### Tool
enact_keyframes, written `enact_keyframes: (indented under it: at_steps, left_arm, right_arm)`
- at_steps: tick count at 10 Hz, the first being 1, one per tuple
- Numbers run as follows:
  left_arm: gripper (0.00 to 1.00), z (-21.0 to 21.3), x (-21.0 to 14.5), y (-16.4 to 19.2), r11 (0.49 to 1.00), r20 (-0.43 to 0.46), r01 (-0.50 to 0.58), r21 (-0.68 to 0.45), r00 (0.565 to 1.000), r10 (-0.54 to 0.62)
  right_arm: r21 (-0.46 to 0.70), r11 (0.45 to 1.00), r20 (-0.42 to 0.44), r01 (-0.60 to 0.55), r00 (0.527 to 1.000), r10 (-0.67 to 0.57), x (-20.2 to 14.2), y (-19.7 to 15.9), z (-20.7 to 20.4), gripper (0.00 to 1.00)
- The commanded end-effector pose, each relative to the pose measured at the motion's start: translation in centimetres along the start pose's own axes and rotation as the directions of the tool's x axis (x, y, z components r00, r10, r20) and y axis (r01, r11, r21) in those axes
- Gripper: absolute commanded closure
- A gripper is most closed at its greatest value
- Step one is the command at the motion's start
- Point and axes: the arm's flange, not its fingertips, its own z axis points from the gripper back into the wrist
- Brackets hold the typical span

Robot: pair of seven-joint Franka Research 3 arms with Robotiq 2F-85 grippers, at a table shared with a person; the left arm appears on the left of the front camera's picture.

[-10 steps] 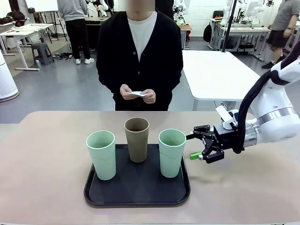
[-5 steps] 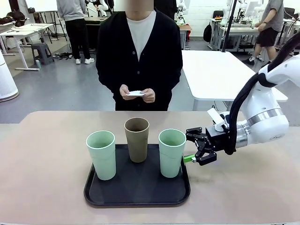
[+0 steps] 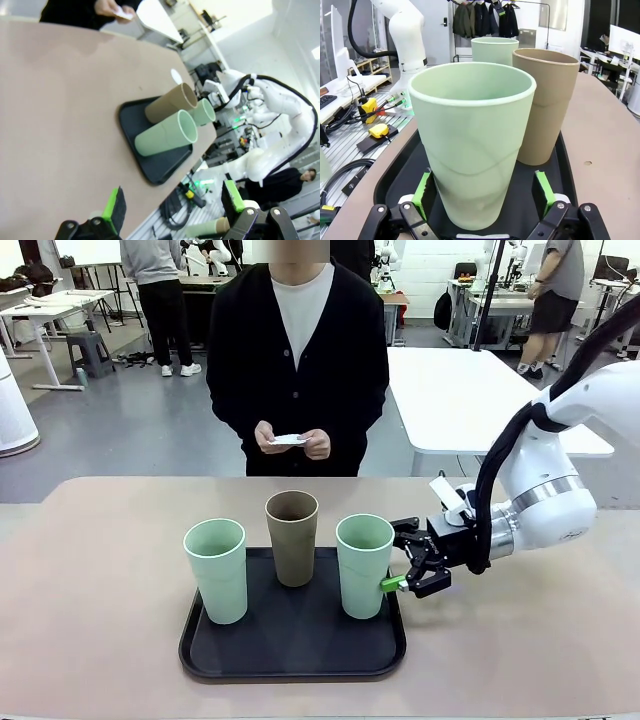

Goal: Place coasters on the table and set cups on them.
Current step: Pick up one Reusable plastic cup and place it on a coaster set by the human.

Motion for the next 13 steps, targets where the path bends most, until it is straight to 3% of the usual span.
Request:
enact_keyframes:
  at_steps: [1,13]
  left_arm:
    - [0.00,0.1,0.0,0.1,1.000,0.004,0.010,-0.006,1.000,-0.010]
    - [0.00,0.1,0.0,0.1,1.000,0.004,0.010,-0.006,1.000,-0.010]
  right_arm:
    - [0.005,1.000,0.014,-0.014,1.000,0.014,-0.4,-0.6,-0.8,0.00]
    - [0.147,0.989,0.025,0.016,0.999,-0.020,-1.0,-0.8,-4.5,0.00]
